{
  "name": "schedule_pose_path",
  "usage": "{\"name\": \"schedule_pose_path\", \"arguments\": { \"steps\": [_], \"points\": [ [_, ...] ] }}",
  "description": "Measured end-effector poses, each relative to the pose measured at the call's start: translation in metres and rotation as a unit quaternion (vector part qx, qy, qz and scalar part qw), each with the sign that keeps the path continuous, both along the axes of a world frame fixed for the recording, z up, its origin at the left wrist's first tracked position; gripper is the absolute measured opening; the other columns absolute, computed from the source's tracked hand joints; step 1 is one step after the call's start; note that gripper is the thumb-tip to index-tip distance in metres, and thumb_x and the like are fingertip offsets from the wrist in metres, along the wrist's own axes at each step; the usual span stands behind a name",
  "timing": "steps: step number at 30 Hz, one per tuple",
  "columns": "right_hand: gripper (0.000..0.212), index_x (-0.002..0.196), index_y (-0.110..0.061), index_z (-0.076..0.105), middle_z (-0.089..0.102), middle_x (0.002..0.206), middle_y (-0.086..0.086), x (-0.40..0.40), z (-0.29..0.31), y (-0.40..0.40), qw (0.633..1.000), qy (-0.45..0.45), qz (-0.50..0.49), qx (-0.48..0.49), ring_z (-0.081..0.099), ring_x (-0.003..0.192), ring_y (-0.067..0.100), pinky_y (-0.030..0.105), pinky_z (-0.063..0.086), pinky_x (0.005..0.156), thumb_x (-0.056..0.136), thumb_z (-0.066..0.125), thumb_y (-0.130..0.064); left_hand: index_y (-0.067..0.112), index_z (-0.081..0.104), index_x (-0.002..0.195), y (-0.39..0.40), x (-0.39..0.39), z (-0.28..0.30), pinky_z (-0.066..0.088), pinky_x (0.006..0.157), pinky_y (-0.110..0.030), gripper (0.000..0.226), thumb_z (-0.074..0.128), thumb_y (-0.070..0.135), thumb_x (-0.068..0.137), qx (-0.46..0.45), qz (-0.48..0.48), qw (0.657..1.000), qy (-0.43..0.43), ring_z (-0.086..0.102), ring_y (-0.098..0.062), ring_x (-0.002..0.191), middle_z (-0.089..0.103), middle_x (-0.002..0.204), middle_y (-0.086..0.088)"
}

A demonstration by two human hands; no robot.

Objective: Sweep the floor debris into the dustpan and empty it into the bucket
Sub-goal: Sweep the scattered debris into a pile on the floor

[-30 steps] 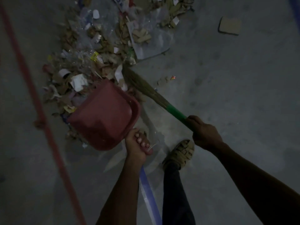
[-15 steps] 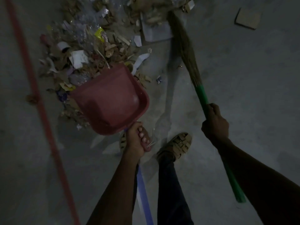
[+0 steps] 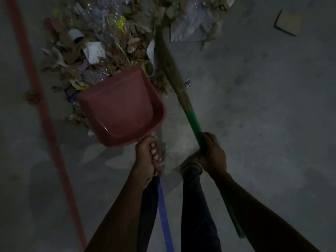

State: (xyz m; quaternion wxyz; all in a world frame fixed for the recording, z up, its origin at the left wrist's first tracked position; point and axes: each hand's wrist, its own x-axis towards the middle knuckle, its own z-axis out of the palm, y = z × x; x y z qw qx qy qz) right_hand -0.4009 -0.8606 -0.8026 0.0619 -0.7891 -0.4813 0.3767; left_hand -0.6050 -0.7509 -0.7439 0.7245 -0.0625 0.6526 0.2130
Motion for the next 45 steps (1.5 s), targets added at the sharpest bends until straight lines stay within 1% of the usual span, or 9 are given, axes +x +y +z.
{"name": "schedule_pose_path", "arguments": {
  "steps": [5,11,16,22,25,29,35,40,45],
  "points": [
    [0.068,0.142,-0.010,0.048,0.045,0.144,0.005,-0.021,0.026,0.031,0.990,-0.037,-0.123,0.061,0.059,0.102,0.025,0.036,0.055,0.072,0.077,0.067,-0.004,0.017,0.036,0.058,0.018,-0.028,0.006,0.024,0.039,-0.017,0.034,0.055,0.015,0.086,0.040,-0.057,0.998,-0.002,0.027,-0.013,0.030,0.031,0.040,0.003],
    [0.070,0.144,-0.012,0.041,0.037,0.147,0.002,-0.020,0.020,0.048,0.980,-0.110,-0.160,0.034,0.059,0.089,0.026,0.033,0.048,0.058,0.079,0.063,-0.002,0.017,0.037,0.056,0.032,-0.050,0.016,0.024,0.039,-0.018,0.038,0.052,0.012,0.091,0.035,-0.057,0.998,-0.016,0.027,-0.012,0.030,0.031,0.040,0.003],
    [0.070,0.139,-0.014,0.039,0.037,0.144,0.003,-0.021,0.011,0.046,0.987,-0.043,-0.095,-0.118,0.059,0.083,0.030,0.045,0.056,0.066,0.076,0.067,-0.003,0.017,0.038,0.055,0.027,-0.075,0.016,0.024,0.041,-0.021,0.036,0.057,0.014,0.086,0.054,-0.057,0.997,0.009,0.027,-0.013,0.031,0.031,0.042,0.002],
    [0.081,0.147,-0.026,0.031,0.034,0.147,0.000,-0.036,-0.013,0.022,0.987,-0.047,0.057,-0.143,0.061,0.075,0.030,0.045,0.054,0.067,0.075,0.067,-0.017,0.016,0.035,0.061,0.013,-0.083,0.019,0.026,0.036,-0.018,0.034,0.050,0.011,0.091,0.046,-0.014,0.999,0.012,0.027,-0.012,0.029,0.030,0.042,0.003],
    [0.078,0.150,-0.023,0.032,0.029,0.152,-0.002,-0.046,0.005,0.033,0.982,-0.017,0.128,-0.141,0.062,0.087,0.030,0.034,0.042,0.062,0.080,0.065,-0.012,0.018,0.034,0.059,0.006,-0.073,0.024,0.026,0.035,-0.016,0.038,0.049,0.013,0.093,0.024,0.020,1.000,0.000,0.027,-0.011,0.028,0.030,0.041,0.004],
    [0.071,0.151,-0.021,0.035,0.029,0.154,-0.002,-0.052,0.031,0.045,0.989,-0.003,0.107,-0.105,0.062,0.094,0.029,0.026,0.021,0.053,0.086,0.060,-0.008,0.020,0.038,0.050,-0.001,-0.047,0.034,0.023,0.033,-0.015,0.048,0.043,0.013,0.097,0.033,0.047,0.998,-0.004,0.026,-0.010,0.027,0.030,0.039,0.005],
    [0.074,0.143,-0.018,0.045,0.042,0.145,0.000,-0.017,0.029,0.029,0.998,0.017,0.024,0.052,0.064,0.085,0.030,0.040,0.055,0.058,0.074,0.067,-0.009,0.022,0.042,0.046,-0.013,-0.016,0.034,0.022,0.037,-0.017,0.049,0.042,0.016,0.095,0.044,0.065,0.997,-0.010,0.028,-0.009,0.028,0.031,0.039,0.006],
    [0.076,0.141,-0.015,0.048,0.044,0.142,0.001,0.047,0.040,0.025,0.993,-0.014,-0.004,0.116,0.061,0.090,0.023,0.033,0.054,0.056,0.070,0.072,-0.004,0.021,0.042,0.048,-0.017,0.025,0.033,0.023,0.034,-0.016,0.047,0.041,0.016,0.095,0.047,0.039,0.998,-0.012,0.027,-0.010,0.027,0.030,0.038,0.005],
    [0.075,0.143,-0.016,0.045,0.042,0.144,0.001,0.125,0.040,0.030,0.993,-0.042,-0.037,0.100,0.062,0.091,0.025,0.035,0.055,0.057,0.073,0.070,-0.007,0.019,0.032,0.061,-0.004,0.092,0.034,0.024,0.032,-0.016,0.034,0.045,0.015,0.093,0.038,0.006,0.999,0.004,0.025,-0.011,0.028,0.028,0.041,0.005]
  ]
}}
